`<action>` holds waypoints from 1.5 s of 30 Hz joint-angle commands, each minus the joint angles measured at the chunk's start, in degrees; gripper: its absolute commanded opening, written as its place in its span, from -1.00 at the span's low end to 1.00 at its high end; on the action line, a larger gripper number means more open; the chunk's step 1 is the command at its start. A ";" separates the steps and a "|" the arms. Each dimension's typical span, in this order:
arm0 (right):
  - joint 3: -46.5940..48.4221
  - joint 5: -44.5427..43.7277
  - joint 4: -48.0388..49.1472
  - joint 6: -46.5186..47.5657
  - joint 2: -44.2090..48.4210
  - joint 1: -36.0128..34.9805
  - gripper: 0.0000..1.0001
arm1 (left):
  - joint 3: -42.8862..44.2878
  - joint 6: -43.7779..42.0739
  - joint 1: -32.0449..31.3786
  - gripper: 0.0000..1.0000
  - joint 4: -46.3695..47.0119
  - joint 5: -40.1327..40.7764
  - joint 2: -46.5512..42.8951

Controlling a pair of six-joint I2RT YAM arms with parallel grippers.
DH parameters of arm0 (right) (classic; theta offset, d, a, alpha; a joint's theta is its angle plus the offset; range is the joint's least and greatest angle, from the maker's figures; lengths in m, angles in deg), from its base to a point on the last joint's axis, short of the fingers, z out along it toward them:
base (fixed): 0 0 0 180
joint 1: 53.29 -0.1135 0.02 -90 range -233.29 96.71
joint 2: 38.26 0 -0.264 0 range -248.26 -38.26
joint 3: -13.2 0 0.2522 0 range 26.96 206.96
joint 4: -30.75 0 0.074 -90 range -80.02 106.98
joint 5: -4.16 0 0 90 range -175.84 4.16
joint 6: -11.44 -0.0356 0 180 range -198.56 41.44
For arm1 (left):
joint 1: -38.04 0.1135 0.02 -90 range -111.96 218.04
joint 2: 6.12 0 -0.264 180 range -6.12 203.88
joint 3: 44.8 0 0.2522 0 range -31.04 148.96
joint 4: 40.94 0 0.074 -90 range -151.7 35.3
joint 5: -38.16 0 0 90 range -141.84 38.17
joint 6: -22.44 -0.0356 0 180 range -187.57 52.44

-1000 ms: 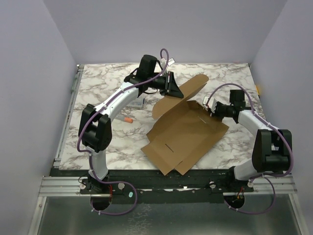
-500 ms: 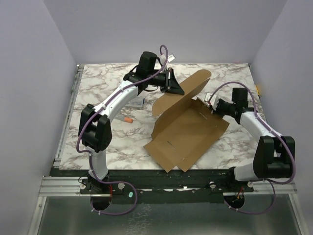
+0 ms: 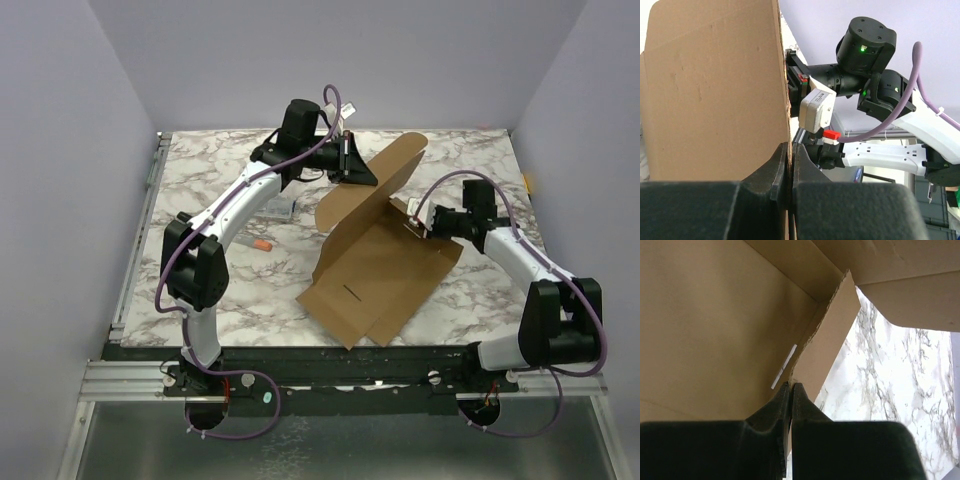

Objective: Fold the paper box
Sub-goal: Fold the paper box at the center of the board.

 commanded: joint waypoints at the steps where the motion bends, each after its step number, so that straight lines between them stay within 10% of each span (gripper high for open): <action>1: 0.26 -3.40 -4.21 1.46 -2.24 -0.65 -0.93 | 2.36 -0.11 -0.06 -0.99 2.57 0.55 0.08; 45: 5.27 -8.63 -6.27 -3.02 -6.37 -3.54 -0.92 | 11.44 1.38 0.22 -0.92 2.83 1.40 6.30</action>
